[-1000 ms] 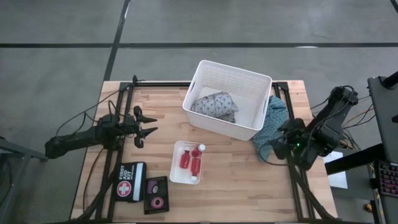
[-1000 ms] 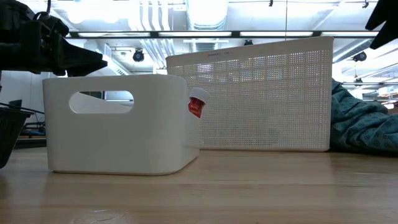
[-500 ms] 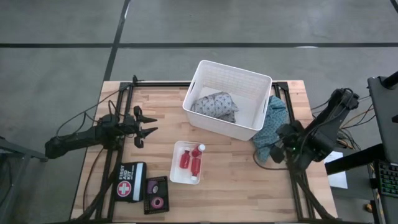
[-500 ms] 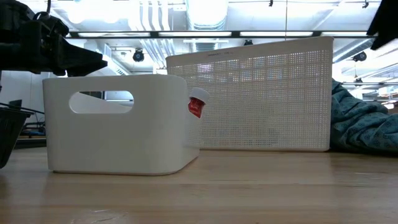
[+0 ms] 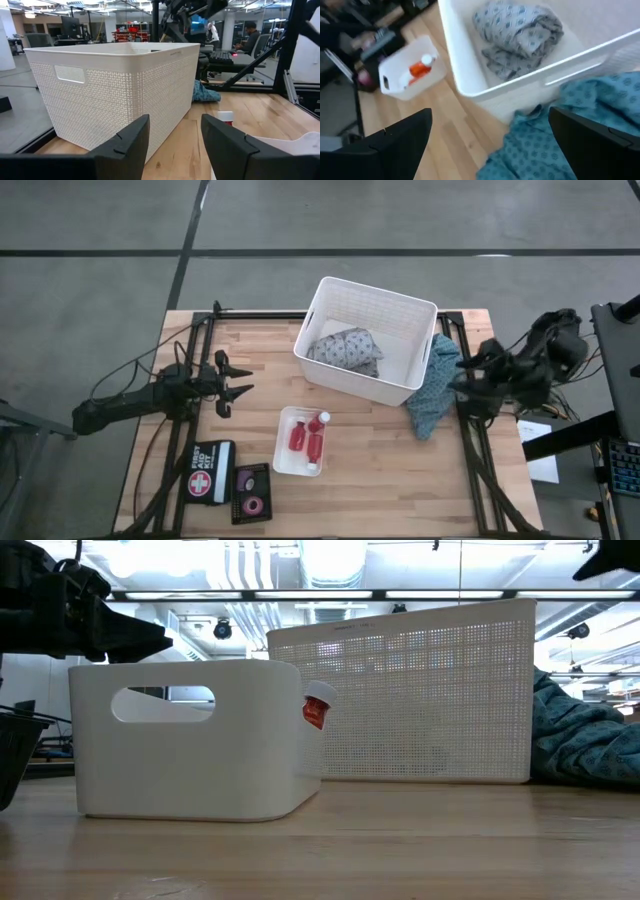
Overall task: Pick & Place Medicine items
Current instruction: Put the blue patient gown into the big white bin
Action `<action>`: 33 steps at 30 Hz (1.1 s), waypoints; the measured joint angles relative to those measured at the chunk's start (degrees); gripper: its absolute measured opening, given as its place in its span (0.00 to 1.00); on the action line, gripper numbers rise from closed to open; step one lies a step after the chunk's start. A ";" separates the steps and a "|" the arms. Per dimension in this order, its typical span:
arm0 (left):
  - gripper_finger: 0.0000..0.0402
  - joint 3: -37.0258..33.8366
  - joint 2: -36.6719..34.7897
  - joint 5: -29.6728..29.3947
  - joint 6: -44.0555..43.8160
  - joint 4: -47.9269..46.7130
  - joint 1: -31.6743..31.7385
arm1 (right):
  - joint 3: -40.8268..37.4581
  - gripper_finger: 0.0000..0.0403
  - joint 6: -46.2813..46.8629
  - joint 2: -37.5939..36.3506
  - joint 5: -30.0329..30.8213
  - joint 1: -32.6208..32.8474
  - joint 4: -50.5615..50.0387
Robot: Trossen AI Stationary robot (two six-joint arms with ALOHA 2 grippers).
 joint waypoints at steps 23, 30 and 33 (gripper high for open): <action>0.46 0.00 0.02 0.00 0.00 -0.01 -0.01 | -7.74 0.98 -24.41 -10.61 3.72 0.01 0.25; 0.46 0.00 0.02 0.02 -0.01 -0.02 -0.02 | -10.12 0.98 -27.08 -11.78 6.22 -1.87 0.06; 0.46 0.00 0.02 0.02 0.00 0.00 -0.02 | -13.35 0.98 -27.94 -12.68 7.54 -1.94 0.26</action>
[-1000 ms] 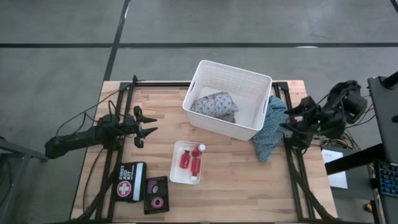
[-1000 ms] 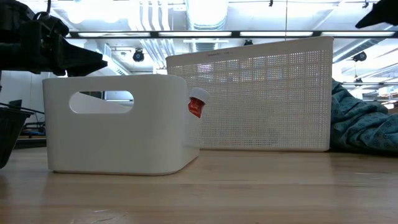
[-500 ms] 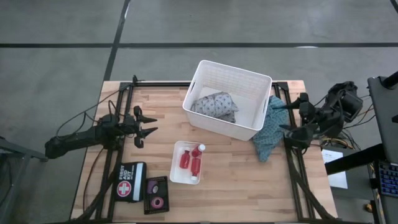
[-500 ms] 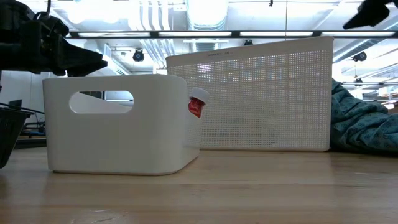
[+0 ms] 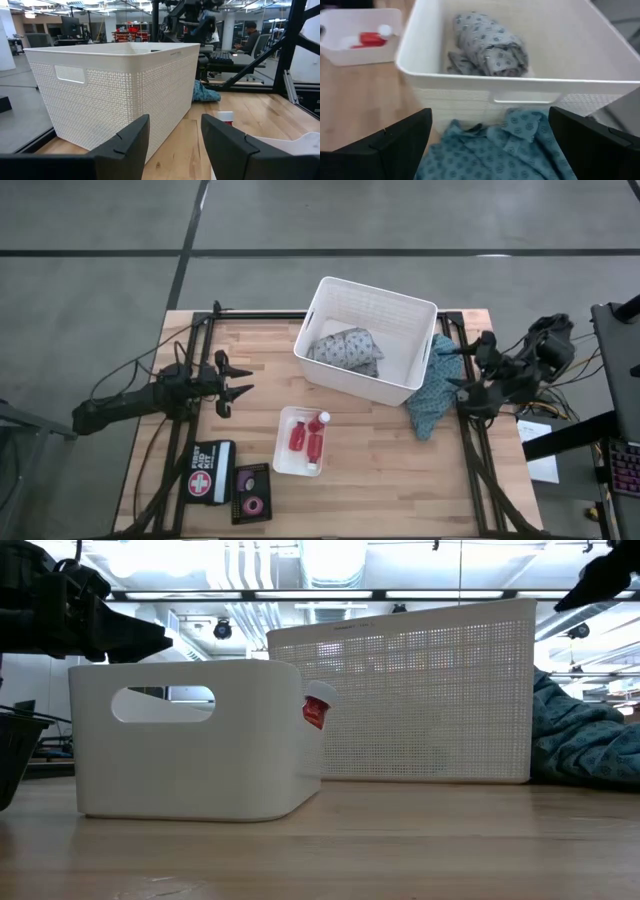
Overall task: Pick & Place Medicine items
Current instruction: Put the blue patient gown into the big white bin
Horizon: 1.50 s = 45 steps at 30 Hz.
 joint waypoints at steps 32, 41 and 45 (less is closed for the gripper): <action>0.46 0.00 0.00 0.00 0.00 0.00 0.00 | -17.84 0.98 69.33 11.21 3.65 -4.50 12.12; 0.46 0.00 -0.02 -0.02 0.00 0.00 0.02 | -18.19 0.98 67.53 14.66 3.99 -12.56 10.24; 0.46 0.00 -0.02 0.00 0.00 0.00 0.02 | -18.67 0.98 65.98 14.84 2.61 -12.74 17.74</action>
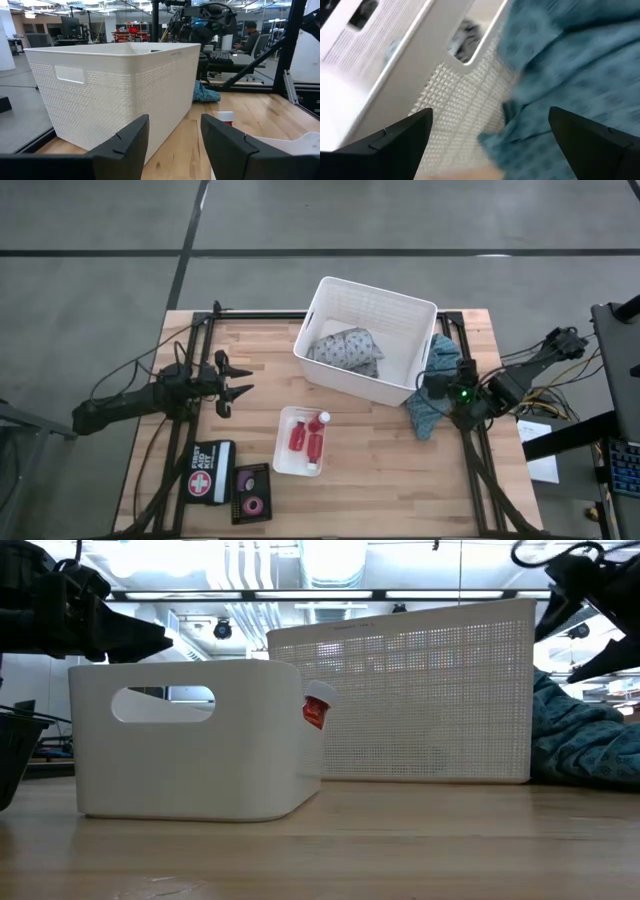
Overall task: Pick & Place Medicine items
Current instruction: Put the blue patient gown into the big white bin
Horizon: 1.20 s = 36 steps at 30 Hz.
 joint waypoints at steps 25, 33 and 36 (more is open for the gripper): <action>0.46 0.00 0.00 -0.02 -0.02 0.00 0.00 | 6.93 0.98 17.54 28.19 -7.33 -3.82 10.14; 0.46 0.00 0.02 -0.02 0.00 0.00 0.00 | 14.32 0.98 32.28 41.56 -20.34 -4.93 -0.84; 0.46 0.00 0.00 0.00 0.00 0.00 0.00 | 19.72 0.98 36.73 47.99 -23.89 -4.91 -8.70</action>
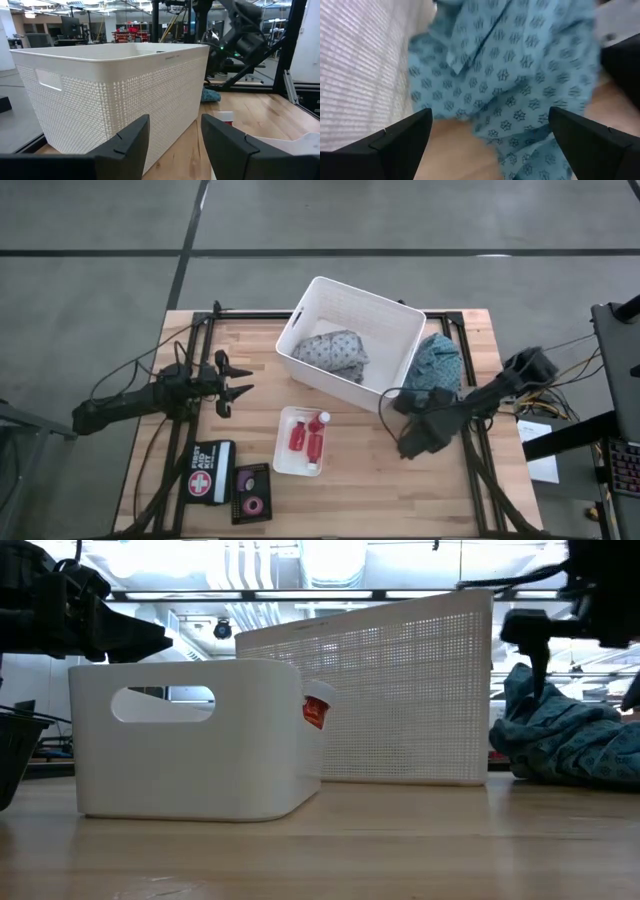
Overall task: Pick & Place Medicine items
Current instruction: Put the blue patient gown into the big white bin
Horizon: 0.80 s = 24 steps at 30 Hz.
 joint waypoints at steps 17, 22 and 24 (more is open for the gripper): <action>0.46 0.00 0.21 -0.02 -0.01 0.05 -0.01 | 4.27 0.98 2.83 10.94 -10.53 -2.44 -6.09; 0.46 0.00 0.80 -0.03 0.00 0.00 -0.02 | 2.98 0.98 1.88 14.69 -6.18 -2.70 -8.68; 0.46 0.00 0.96 -0.04 0.00 0.08 -0.01 | 2.68 0.98 1.69 15.95 -4.02 -2.96 -9.39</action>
